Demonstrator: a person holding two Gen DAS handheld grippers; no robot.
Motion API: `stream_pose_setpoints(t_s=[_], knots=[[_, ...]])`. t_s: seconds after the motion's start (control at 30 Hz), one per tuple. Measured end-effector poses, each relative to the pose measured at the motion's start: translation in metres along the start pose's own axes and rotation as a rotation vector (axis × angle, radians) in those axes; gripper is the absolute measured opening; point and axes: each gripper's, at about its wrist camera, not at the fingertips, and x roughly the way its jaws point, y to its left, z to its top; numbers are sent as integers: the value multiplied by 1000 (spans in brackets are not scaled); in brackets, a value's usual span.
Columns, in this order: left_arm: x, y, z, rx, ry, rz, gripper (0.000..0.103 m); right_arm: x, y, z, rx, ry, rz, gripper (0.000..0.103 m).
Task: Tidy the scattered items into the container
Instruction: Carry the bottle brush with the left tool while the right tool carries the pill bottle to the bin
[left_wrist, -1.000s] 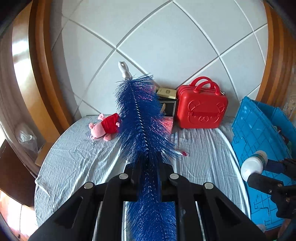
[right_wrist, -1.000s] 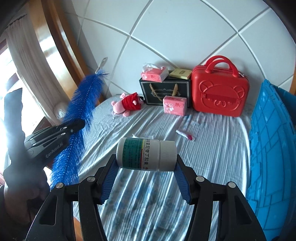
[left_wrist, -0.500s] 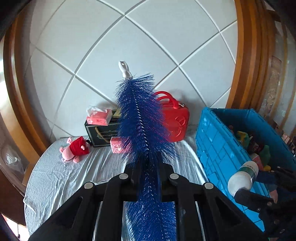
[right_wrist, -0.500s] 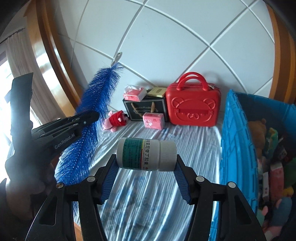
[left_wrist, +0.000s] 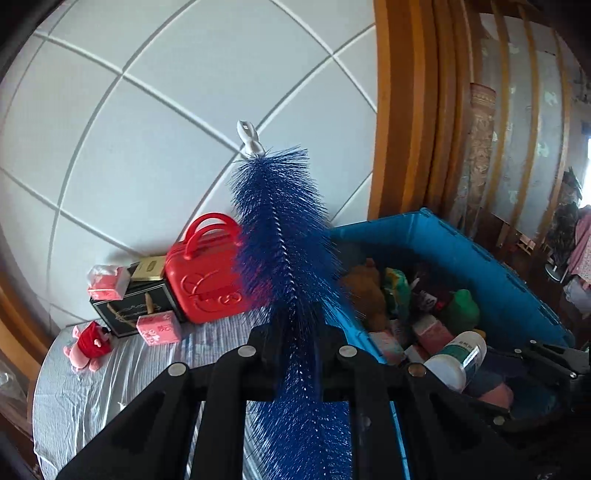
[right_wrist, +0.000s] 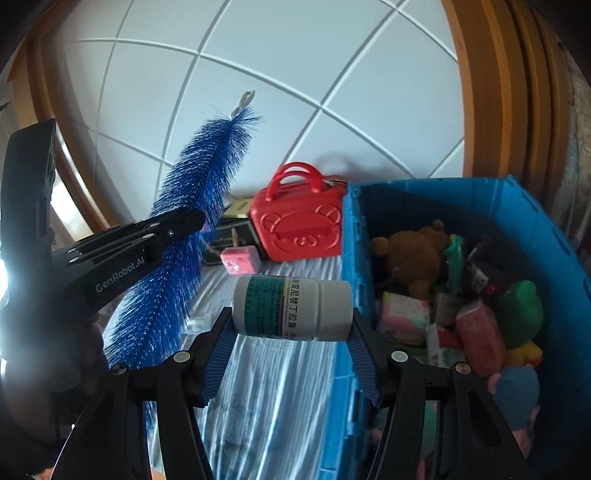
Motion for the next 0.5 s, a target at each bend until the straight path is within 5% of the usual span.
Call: stream_pose_setpoints(t_s=[0.5], knots=[[51,-120,24,39,56,-174,12,-40,-103,-8,119,-25,-169,59]])
